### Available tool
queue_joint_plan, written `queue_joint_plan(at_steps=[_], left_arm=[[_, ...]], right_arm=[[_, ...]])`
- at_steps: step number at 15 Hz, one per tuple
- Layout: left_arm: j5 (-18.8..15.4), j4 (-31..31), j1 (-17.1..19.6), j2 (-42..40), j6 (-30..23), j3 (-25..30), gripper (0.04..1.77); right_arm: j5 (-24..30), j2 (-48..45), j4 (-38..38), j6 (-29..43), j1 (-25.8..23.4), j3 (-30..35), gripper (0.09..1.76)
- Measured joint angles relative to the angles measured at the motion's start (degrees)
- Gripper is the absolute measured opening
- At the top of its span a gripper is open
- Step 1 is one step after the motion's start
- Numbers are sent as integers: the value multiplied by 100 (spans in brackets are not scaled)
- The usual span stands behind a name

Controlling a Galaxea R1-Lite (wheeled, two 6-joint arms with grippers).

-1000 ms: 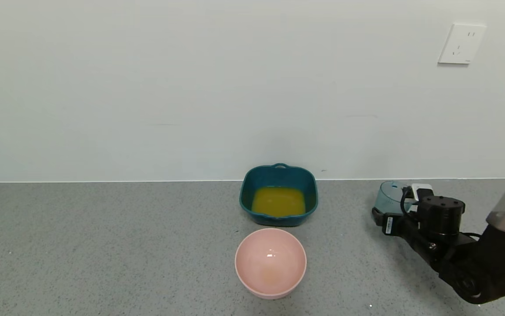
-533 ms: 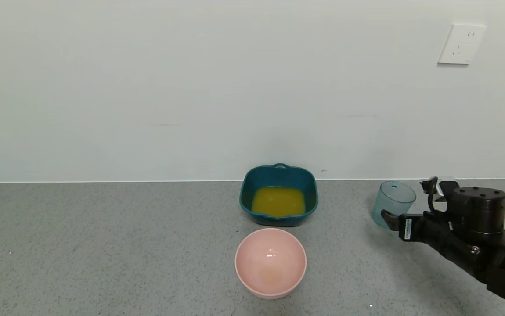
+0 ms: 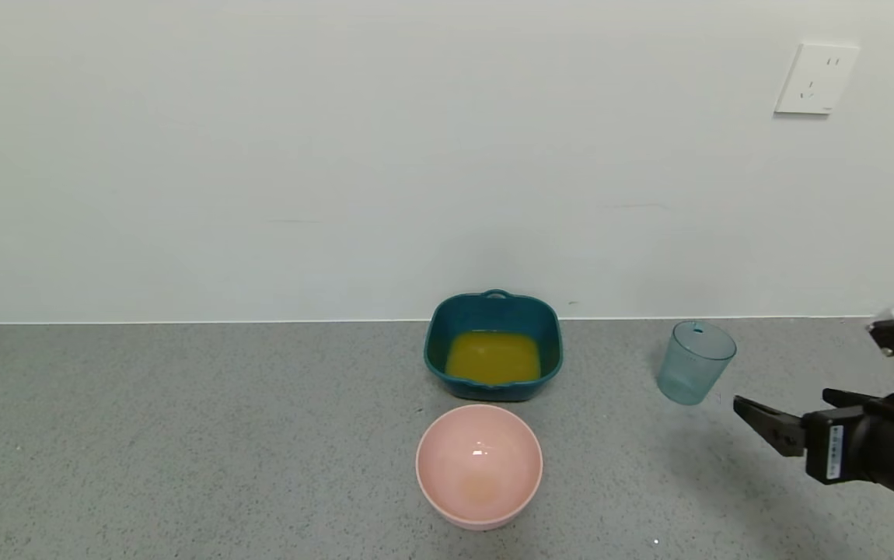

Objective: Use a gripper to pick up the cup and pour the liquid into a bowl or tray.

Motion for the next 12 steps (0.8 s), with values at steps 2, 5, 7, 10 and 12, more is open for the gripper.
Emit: queue_joint_plan(at_steps=[2, 5, 7, 10, 12], left_arm=[[0, 0, 0, 0, 0, 0, 172], [0, 0, 0, 0, 0, 0, 172], [2, 0, 0, 0, 0, 0, 172], [2, 0, 0, 0, 0, 0, 172], [2, 0, 0, 0, -2, 0, 172]], right_arm=[[-12, -816, 655, -2, 78, -11, 170], [-61, -2061, 1488, -32, 124, -37, 170], [-94, -2807, 1913, -116, 102, -39, 170], [-232, -3806, 2598, -556, -60, -63, 170], [-306, -4236, 2911, -734, -466, -66, 170]])
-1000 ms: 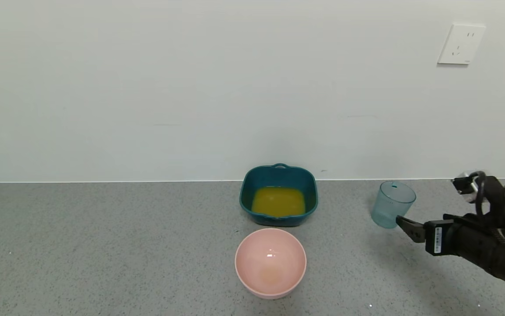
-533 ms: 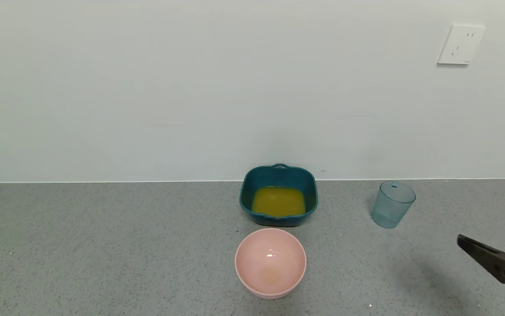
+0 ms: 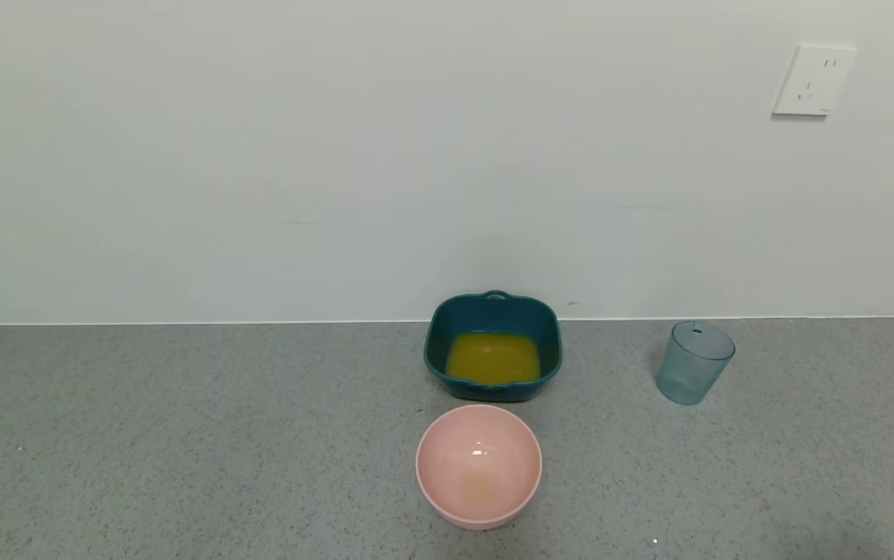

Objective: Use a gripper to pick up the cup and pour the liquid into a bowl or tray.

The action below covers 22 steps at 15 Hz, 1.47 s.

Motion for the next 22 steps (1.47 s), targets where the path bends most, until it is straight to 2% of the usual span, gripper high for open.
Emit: queue_joint_plan(at_steps=[3, 8, 13, 18, 22], left_arm=[[-2, 0, 0, 0, 0, 0, 172], [0, 0, 0, 0, 2, 0, 172], [-2, 0, 0, 0, 2, 0, 172], [0, -2, 0, 0, 2, 0, 172], [-2, 0, 0, 0, 0, 0, 172]], right_arm=[[-4, -477, 113, -85, -652, 10, 170], [154, -1347, 235, -96, -1298, 176, 170], [683, -2111, 282, -96, -1379, 421, 170], [724, -2492, 179, -96, -1368, 853, 170], [956, -2773, -77, -116, -1360, 1331, 170]])
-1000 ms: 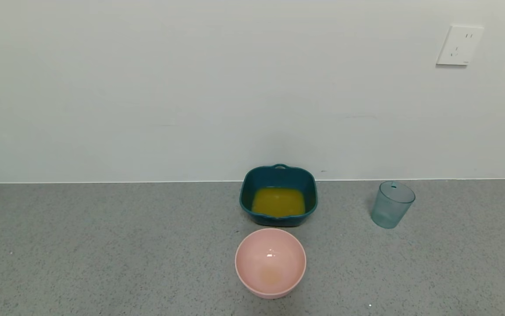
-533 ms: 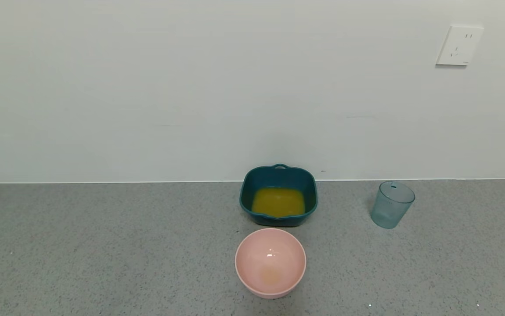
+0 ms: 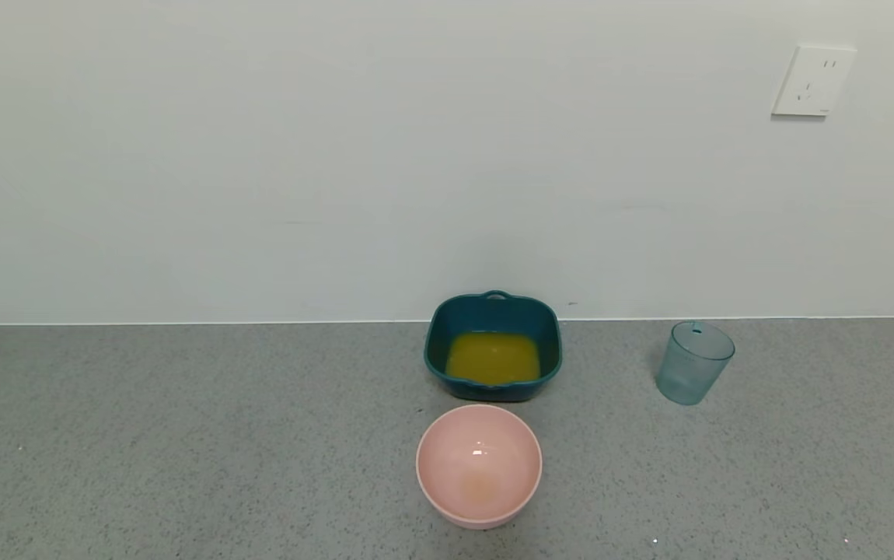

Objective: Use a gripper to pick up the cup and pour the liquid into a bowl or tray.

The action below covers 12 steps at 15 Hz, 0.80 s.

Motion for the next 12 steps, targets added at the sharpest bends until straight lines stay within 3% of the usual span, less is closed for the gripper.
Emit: queue_joint_plan(at_steps=[6, 12], left_arm=[[0, 0, 0, 0, 0, 0, 172], [0, -2, 0, 0, 2, 0, 172]], right_arm=[[102, -184, -845, -319, 1, 1012, 170], [613, -191, -678, -229, 9, 1410, 170]])
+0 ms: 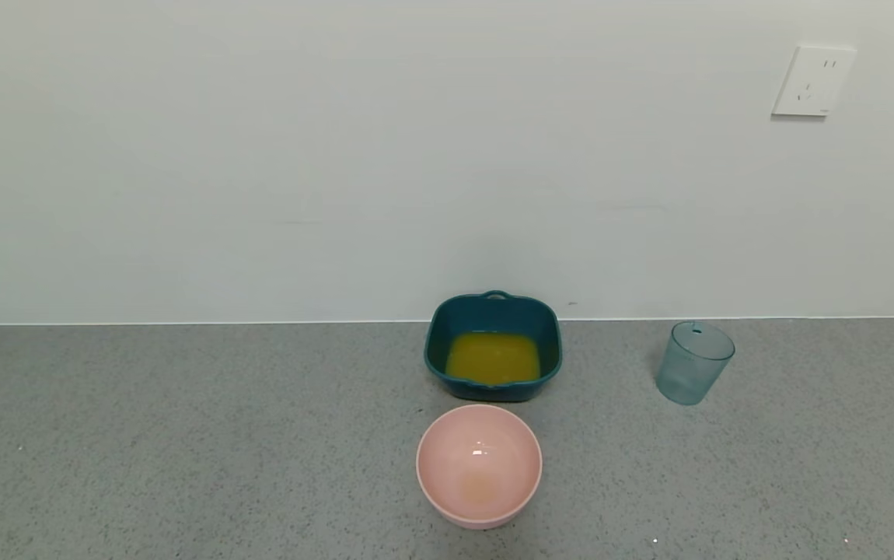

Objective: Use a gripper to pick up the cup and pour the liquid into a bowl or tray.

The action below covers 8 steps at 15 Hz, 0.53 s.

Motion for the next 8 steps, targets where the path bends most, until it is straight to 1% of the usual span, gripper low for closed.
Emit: queue_joint_plan(at_steps=[2, 8], left_arm=[[0, 2, 0, 0, 0, 0, 172], [0, 2, 0, 0, -2, 0, 172]], right_arm=[[-13, 0, 27, 273, 2, 15, 170], [-24, 0, 16, 312, 2, 22, 170]])
